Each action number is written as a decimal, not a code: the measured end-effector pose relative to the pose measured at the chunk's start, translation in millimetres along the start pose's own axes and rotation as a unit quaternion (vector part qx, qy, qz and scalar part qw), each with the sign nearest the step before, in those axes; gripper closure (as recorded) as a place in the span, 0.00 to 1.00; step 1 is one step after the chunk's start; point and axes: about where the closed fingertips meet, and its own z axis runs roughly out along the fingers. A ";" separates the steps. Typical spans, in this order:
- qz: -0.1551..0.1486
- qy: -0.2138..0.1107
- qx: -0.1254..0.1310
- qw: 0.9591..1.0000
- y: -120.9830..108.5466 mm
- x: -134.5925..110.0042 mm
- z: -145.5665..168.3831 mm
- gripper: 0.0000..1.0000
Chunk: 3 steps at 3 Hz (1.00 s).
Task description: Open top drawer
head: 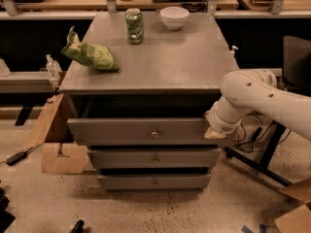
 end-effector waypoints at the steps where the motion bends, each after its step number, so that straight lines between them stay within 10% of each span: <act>1: 0.000 0.000 0.000 1.000 -1.2 -1.0 -6.7 1.00; 3: 0.000 0.000 0.000 1.000 -2.0 -1.7 -11.5 1.00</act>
Offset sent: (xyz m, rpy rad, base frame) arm -0.2221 -0.0306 0.1194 -0.1956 0.1332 -0.1773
